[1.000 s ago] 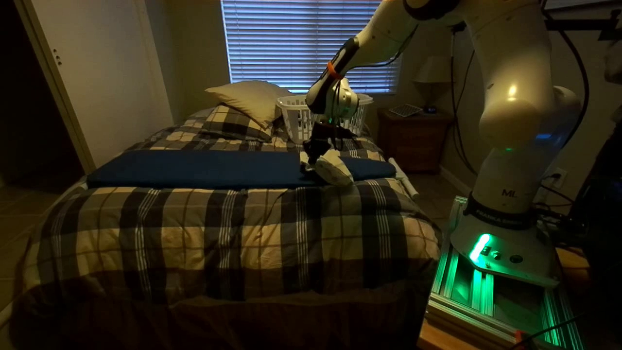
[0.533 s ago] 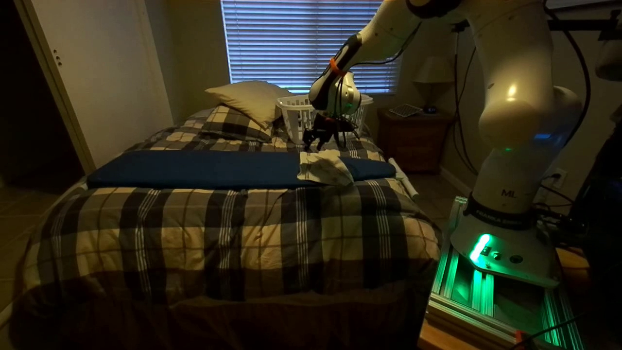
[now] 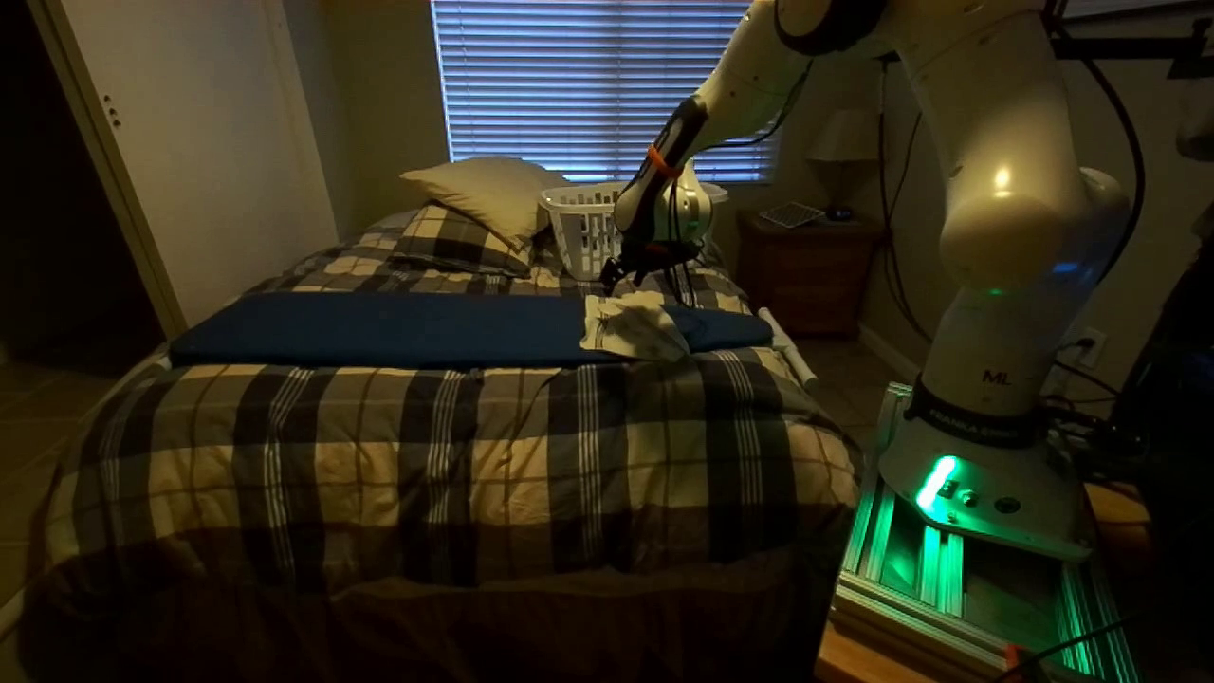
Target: Unfold the towel on the bed
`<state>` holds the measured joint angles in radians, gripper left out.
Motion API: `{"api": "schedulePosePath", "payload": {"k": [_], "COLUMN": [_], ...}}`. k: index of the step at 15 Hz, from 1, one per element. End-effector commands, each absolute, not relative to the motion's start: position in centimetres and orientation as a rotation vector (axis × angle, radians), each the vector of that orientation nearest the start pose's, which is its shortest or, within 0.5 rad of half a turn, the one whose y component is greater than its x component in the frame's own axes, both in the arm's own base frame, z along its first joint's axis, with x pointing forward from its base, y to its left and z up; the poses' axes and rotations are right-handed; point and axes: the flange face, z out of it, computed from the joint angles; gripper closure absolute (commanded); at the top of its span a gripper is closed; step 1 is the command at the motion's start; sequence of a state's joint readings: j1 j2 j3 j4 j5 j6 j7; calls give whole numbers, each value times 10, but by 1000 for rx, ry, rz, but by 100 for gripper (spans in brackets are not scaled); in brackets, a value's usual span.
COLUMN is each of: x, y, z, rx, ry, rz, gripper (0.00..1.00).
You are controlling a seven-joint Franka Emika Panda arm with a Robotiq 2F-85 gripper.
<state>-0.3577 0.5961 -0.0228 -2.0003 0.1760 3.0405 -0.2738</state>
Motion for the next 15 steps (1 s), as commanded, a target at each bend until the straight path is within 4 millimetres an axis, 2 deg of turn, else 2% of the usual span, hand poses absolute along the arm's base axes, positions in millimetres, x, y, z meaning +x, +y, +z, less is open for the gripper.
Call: {"api": "schedulePosePath", "payload": {"k": [1, 7, 8, 9, 15], "x": [595, 598, 598, 598, 600], "y": [-240, -234, -235, -235, -237], "z": [182, 165, 163, 161, 149], "rx": [-3211, -3307, -3324, -3338, -3387], "ry": [366, 307, 294, 285, 264], "rz": [-735, -698, -693, -689, -658], "gripper": [0, 0, 11, 26, 70]}}
